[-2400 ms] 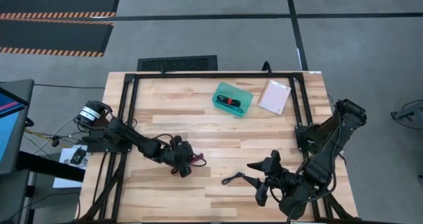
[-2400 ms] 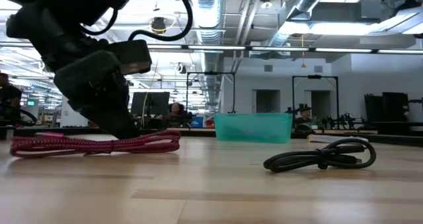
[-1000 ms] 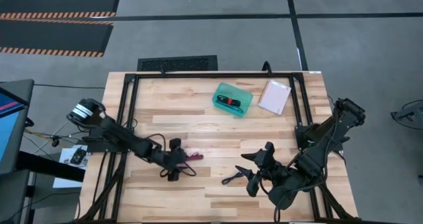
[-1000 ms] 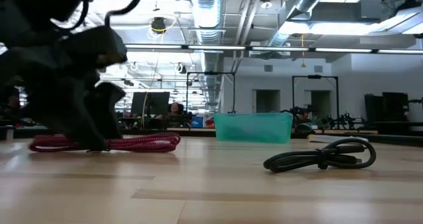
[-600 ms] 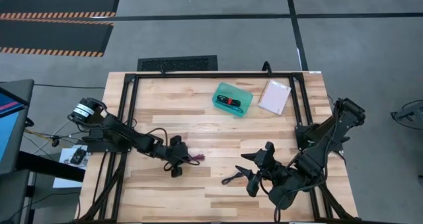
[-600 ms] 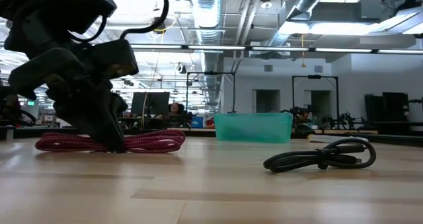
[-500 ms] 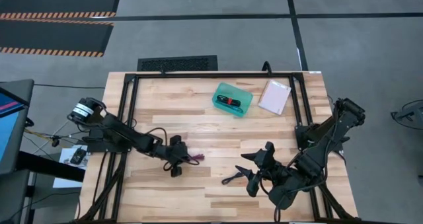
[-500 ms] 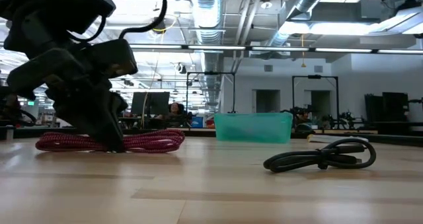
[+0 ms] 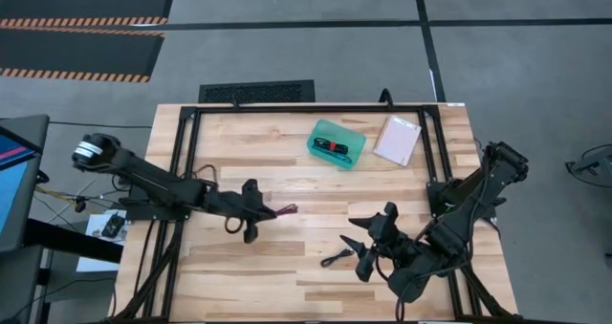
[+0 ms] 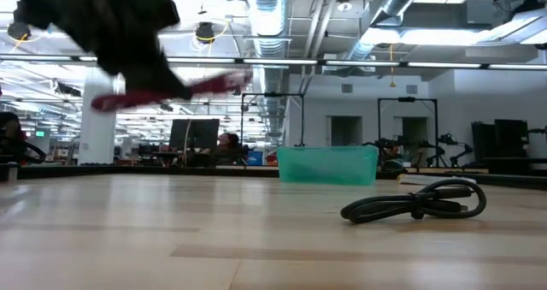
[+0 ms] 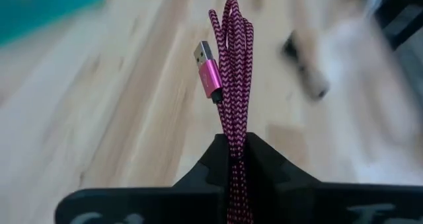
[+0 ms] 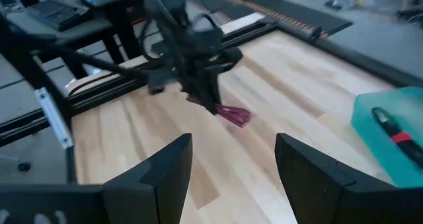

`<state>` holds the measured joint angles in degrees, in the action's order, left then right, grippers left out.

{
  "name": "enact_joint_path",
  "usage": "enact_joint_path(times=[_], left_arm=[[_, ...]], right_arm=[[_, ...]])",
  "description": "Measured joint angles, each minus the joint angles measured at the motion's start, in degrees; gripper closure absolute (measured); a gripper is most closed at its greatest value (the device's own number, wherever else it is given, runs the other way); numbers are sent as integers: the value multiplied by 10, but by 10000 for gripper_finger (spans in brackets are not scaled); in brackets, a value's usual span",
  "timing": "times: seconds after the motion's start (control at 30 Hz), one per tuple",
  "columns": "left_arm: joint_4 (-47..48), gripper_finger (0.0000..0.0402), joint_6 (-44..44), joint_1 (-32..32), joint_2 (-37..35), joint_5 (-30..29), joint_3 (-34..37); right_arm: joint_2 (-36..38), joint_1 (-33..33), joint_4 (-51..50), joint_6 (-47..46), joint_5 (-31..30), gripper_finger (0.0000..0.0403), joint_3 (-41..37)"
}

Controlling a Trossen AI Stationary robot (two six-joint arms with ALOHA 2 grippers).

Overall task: Pick and place USB-C Cables
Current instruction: Put the pink charger cable into the light blue bin

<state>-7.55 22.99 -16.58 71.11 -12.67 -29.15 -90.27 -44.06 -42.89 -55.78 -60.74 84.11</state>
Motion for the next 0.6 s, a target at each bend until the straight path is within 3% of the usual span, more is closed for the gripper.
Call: enact_joint_path(times=[0.1,0.23,0.43,0.6], left_arm=[[-28,399,-11,0,-60,0,0],[-72,401,-57,-2,-157,0,0],[-65,401,-129,-2,-274,-22,-1],[-83,401,-168,-2,-326,4,-1]], right_arm=[[0,7,1,1,-26,165,0],[0,36,11,32,-18,165,0],[6,127,74,206,110,169,-1],[38,217,124,346,227,182,0]])
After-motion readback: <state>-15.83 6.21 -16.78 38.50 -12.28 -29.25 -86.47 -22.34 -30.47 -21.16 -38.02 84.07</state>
